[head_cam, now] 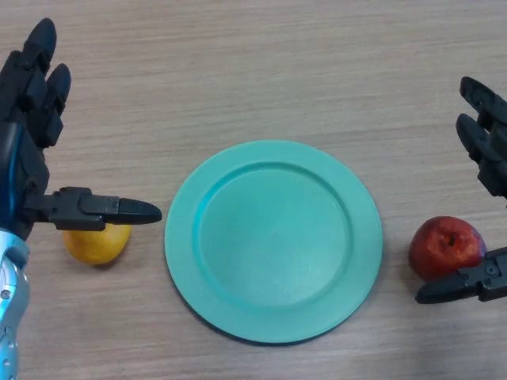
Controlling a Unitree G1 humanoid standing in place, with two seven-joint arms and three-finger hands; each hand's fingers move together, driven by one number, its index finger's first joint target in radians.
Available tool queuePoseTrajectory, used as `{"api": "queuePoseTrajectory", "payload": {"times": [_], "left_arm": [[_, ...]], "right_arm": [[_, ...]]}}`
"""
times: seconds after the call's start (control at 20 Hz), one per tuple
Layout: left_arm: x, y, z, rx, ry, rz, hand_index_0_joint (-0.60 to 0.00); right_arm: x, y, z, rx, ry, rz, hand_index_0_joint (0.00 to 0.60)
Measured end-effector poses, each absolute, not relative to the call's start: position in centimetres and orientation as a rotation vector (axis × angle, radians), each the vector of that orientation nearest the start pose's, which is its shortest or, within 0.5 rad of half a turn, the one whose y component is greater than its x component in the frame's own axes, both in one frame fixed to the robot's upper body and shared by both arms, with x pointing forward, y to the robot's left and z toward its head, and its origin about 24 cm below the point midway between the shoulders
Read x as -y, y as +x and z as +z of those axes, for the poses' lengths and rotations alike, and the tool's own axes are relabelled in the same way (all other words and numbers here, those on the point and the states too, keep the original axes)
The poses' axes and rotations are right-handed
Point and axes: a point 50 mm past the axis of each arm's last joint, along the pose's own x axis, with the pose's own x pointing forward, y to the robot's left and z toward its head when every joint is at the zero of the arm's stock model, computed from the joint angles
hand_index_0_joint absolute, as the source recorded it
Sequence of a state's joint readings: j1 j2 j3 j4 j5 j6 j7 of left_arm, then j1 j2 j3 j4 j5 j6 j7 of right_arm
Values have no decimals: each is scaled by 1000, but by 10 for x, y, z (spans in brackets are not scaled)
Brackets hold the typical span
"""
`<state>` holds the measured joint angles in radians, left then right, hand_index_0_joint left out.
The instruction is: Pick up the yellow pear and place it on the plate
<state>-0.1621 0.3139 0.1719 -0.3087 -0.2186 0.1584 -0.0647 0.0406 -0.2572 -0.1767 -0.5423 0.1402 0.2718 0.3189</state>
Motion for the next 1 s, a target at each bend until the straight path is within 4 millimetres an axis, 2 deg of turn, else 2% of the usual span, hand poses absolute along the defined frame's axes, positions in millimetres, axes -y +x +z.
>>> {"api": "queuePoseTrajectory", "payload": {"times": [0.6, 0.75, 1.0], "left_arm": [[-211, 262, 167, 379, 115, -16, 0], [-230, 255, 170, 385, 156, 4, 0], [-269, 245, 148, 328, 206, 51, 0]], "right_arm": [[194, 226, 145, 235, -195, 236, 0], [195, 228, 140, 216, -189, 233, 0], [196, 231, 137, 201, -184, 234, 0]]}}
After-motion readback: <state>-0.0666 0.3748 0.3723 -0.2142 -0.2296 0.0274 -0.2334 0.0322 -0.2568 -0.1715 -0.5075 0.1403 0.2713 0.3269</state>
